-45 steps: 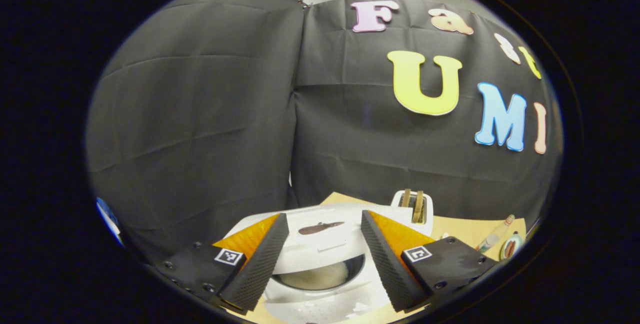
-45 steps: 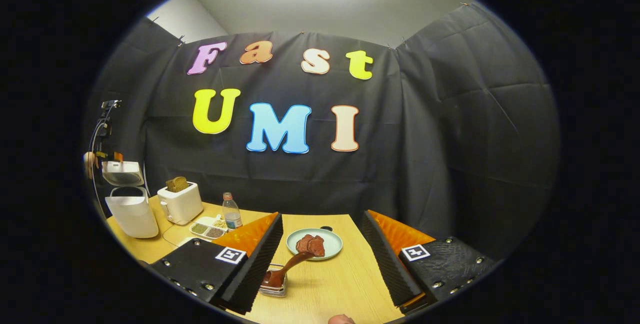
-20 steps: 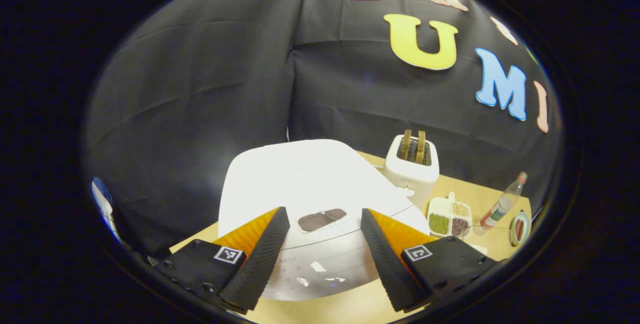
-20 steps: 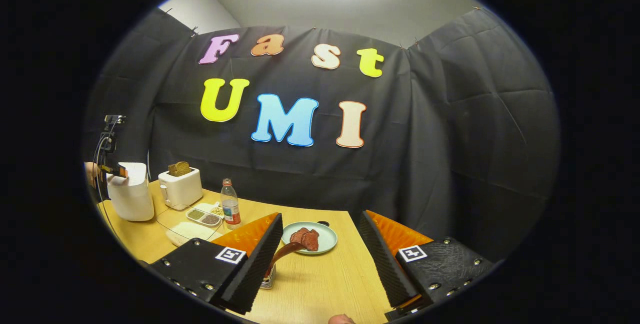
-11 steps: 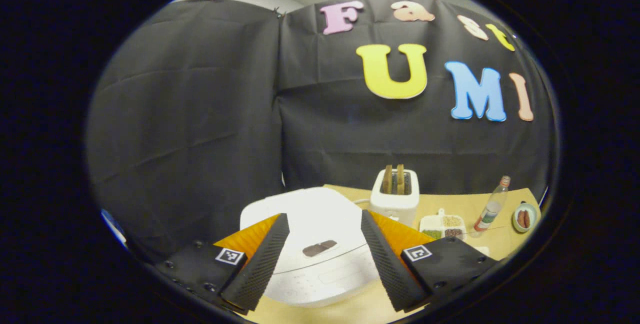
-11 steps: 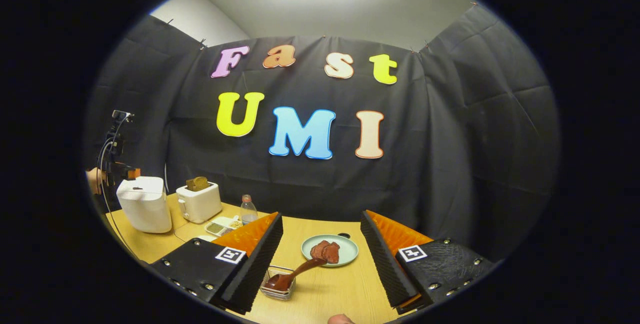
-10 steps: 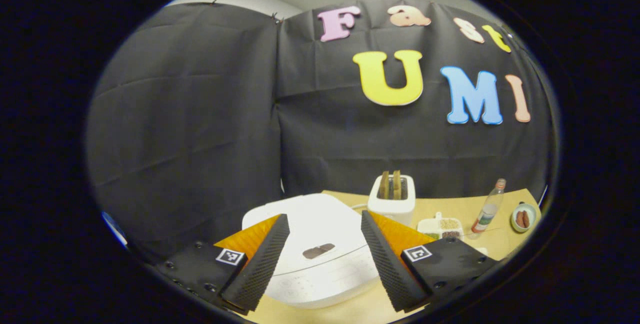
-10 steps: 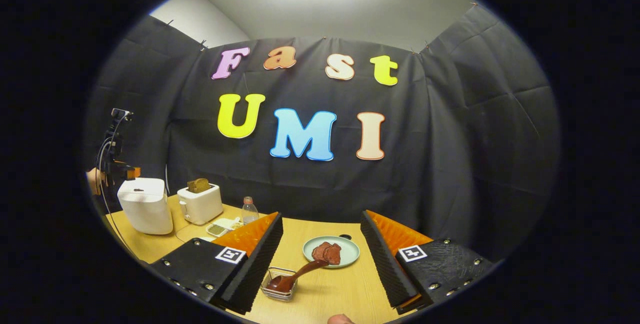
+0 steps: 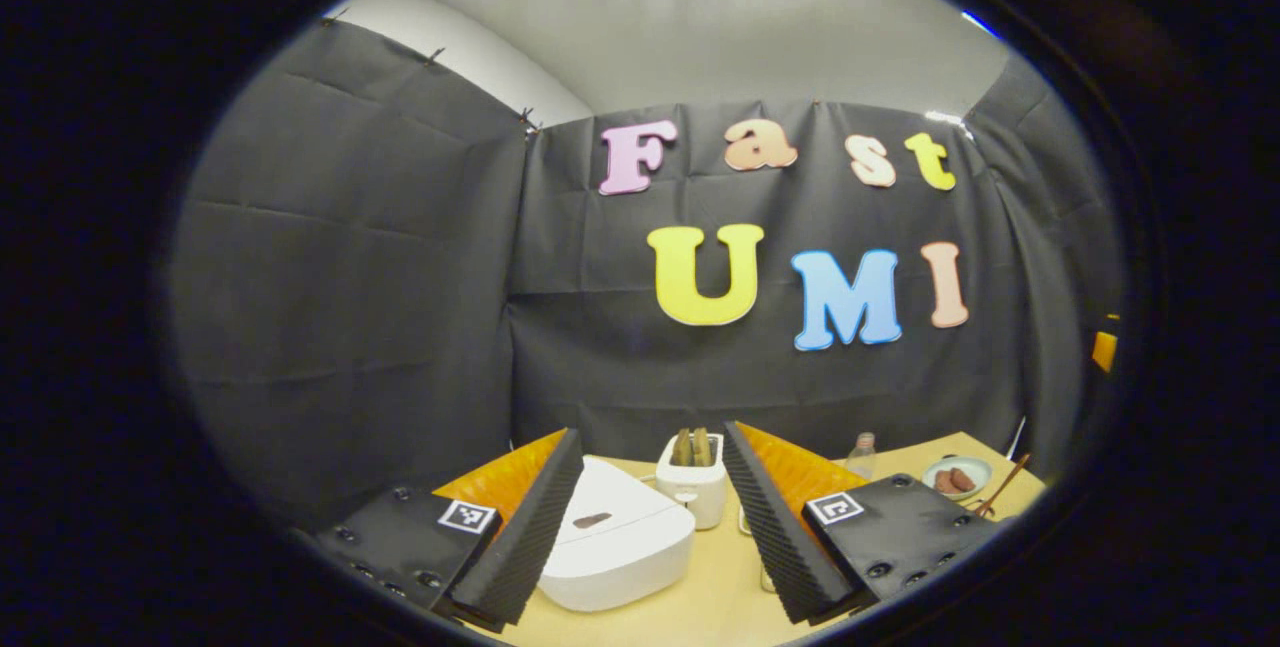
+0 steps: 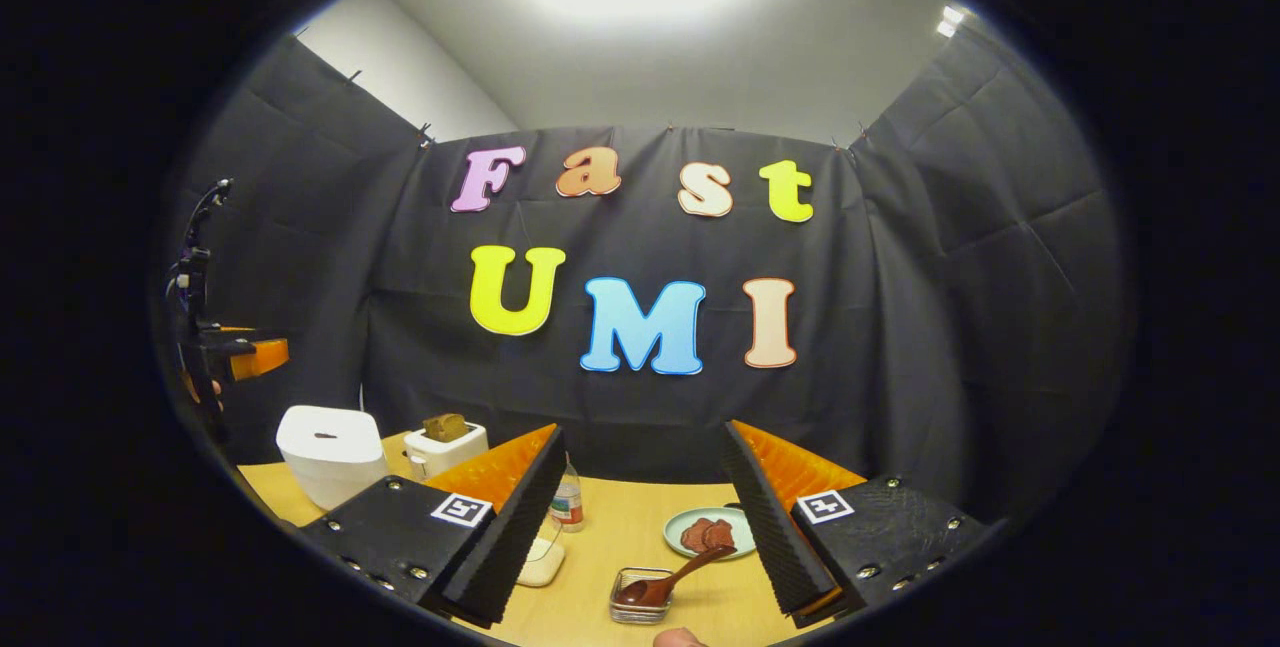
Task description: Close the left gripper, press the button to open the rice cooker; take a wooden spoon from the chopstick holder with the right hand, scoop a spoonful of rice and pour it into the rice cooker, then put the wooden spoon back into the chopstick holder.
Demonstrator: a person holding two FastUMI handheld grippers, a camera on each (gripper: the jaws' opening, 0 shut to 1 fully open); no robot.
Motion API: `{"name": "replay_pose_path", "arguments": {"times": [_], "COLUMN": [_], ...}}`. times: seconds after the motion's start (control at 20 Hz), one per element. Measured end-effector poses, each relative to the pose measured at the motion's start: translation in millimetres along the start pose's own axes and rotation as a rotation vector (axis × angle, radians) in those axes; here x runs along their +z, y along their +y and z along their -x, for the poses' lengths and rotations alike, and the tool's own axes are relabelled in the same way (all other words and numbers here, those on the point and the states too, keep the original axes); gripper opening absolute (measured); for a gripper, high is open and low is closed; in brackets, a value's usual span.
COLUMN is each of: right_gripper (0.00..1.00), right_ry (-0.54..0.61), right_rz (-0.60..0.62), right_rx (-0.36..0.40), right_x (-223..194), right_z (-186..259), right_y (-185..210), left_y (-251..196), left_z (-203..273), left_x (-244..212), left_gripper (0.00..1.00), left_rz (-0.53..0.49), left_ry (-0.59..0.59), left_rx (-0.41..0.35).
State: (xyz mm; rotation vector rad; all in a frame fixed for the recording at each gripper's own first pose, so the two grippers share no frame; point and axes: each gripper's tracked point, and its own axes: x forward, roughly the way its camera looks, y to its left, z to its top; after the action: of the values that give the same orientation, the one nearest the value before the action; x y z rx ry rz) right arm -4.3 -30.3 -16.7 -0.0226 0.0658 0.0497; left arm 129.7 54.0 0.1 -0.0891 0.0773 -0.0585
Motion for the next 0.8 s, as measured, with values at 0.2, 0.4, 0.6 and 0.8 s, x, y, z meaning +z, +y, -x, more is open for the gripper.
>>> {"name": "replay_pose_path", "arguments": {"times": [0.2, 0.4, 0.6, 0.8], "right_gripper": [0.95, 0.95, 0.95, 0.95], "right_ry": [0.0, 0.0, -0.009, -0.016], "right_rz": [-0.052, -0.094, -0.089, -0.051], "right_rx": [-0.019, -0.036, -0.049, -0.049], "right_x": [-0.7, 1.8, 5.6, 6.7], "right_z": [10.5, 13.1, 13.3, 13.0], "right_y": [12.4, 13.1, 12.1, 13.2], "left_y": [-0.5, -0.1, -2.2, -1.1], "left_z": [31.8, 53.8, 56.9, 61.0], "left_x": [12.7, 16.5, 17.8, 19.7], "left_gripper": [0.97, 0.97, 0.97, 0.97], "left_rz": [0.026, 0.008, 0.026, 0.034], "left_ry": [-0.051, -0.074, -0.081, -0.086], "left_rx": [-0.021, -0.034, -0.04, -0.042]}}
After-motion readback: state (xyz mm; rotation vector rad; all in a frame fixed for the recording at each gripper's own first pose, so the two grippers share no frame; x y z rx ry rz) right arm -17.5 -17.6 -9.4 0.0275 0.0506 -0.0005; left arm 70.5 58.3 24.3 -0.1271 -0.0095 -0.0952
